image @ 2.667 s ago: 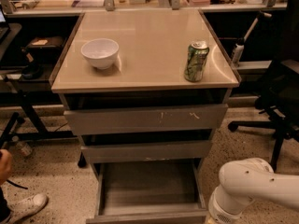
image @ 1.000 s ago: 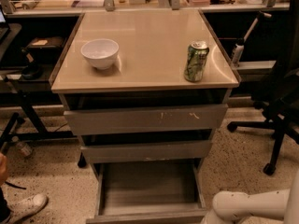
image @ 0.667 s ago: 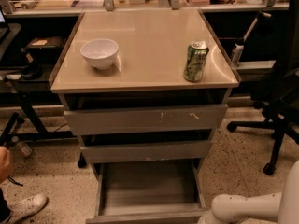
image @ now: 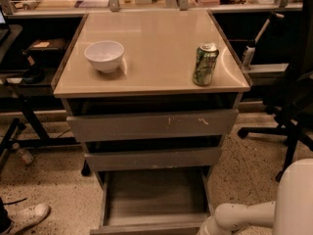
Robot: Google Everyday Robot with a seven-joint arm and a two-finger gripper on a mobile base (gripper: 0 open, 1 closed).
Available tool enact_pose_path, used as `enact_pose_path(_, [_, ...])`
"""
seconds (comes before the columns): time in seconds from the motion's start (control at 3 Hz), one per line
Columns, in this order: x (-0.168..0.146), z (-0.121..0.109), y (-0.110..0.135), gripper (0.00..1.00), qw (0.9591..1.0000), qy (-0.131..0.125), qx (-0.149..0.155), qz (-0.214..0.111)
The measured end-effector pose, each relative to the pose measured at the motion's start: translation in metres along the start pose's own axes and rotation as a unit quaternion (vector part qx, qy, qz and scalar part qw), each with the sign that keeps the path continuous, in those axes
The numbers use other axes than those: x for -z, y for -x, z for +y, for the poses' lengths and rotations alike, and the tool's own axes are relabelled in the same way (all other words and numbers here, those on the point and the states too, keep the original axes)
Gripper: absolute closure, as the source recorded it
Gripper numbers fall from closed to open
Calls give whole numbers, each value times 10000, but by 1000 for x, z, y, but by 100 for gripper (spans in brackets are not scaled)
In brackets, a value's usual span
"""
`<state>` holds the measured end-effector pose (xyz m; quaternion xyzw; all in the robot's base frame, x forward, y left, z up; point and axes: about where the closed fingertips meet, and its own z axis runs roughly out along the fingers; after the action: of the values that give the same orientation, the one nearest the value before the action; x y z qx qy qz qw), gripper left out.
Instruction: Close bottom drawer
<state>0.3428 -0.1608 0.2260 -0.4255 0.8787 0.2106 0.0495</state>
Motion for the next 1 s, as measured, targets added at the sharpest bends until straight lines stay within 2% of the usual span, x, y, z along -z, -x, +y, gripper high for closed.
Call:
enact_pose_path(0.33, [-27,-7,-3,100,9998,69,-138,-110])
enact_pose_path(1.0, [-78,-42,9,100,9988,-41,-295,-385])
